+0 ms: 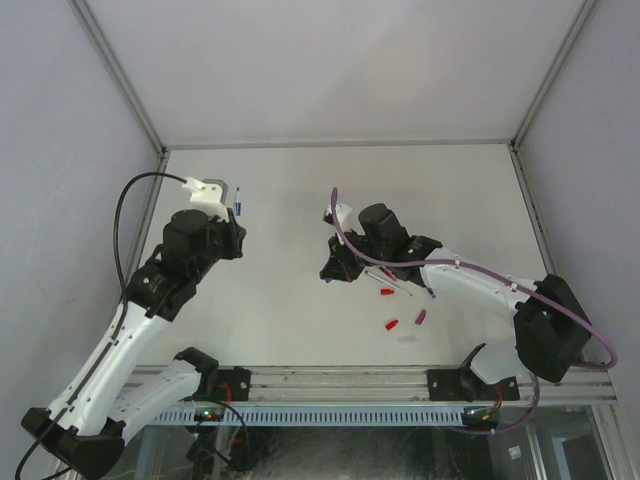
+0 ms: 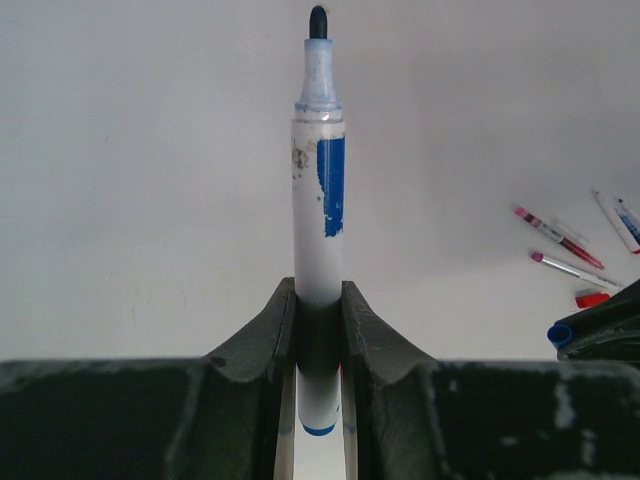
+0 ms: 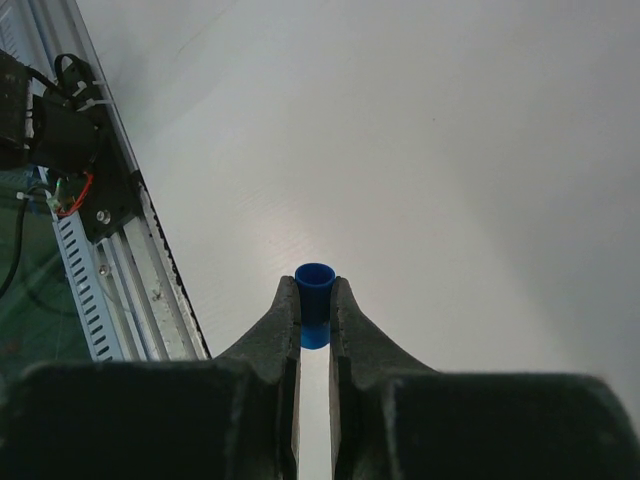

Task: Insert the pens into the pen caps
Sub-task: Place the pen cap at the center of the board.

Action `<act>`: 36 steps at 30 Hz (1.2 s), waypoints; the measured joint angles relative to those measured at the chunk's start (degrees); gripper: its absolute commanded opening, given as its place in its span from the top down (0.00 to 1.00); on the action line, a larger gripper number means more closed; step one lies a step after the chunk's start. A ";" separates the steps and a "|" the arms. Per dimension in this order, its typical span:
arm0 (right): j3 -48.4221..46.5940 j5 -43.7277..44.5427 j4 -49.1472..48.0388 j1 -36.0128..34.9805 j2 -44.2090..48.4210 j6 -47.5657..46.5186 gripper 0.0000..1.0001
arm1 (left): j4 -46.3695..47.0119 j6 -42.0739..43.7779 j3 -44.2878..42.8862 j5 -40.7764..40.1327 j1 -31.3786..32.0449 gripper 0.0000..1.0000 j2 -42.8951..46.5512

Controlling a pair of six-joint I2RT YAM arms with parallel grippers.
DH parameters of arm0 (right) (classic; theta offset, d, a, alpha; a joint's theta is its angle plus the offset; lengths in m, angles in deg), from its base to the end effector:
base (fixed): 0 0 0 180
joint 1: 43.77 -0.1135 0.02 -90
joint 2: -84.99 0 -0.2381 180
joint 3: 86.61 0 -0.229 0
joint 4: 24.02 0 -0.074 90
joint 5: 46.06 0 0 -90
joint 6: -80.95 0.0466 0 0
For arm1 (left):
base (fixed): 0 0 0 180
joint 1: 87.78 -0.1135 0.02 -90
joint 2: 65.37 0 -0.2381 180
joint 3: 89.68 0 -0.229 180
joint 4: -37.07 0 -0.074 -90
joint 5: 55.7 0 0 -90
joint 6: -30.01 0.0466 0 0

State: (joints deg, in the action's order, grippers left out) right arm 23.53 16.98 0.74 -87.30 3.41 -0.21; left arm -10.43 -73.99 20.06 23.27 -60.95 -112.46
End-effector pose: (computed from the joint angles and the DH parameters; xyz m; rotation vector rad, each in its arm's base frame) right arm 0.2046 0.2235 0.2338 -0.9526 2.1159 1.0081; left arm 0.1624 -0.0722 0.3287 0.0993 1.9946 -0.2683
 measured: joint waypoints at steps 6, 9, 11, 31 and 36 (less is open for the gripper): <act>0.00 0.85 -0.90 -1.90 0.00 -2.47 1.00 | 0.07 -0.02 0.00 -0.37 -0.39 1.00 0.00; 1.42 2.73 -3.48 -4.39 0.61 -4.52 1.00 | 0.07 -0.02 0.00 -0.37 -0.70 1.00 -0.02; 5.11 3.52 -7.54 -6.58 2.84 -6.75 1.00 | 0.07 -0.02 0.00 -0.37 -0.90 1.00 -0.02; 25.18 -1.84 -30.10 -12.11 24.94 -32.83 1.00 | 0.13 -0.04 0.02 0.33 -1.53 1.00 0.48; 25.27 -2.03 -29.97 -12.13 26.21 -34.99 1.00 | 1.01 -0.02 0.92 1.18 -1.53 1.00 1.44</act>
State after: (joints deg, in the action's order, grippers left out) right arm 48.79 14.95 -29.23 -99.43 29.62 -35.21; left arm -9.43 -74.02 20.98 24.45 -62.48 -111.02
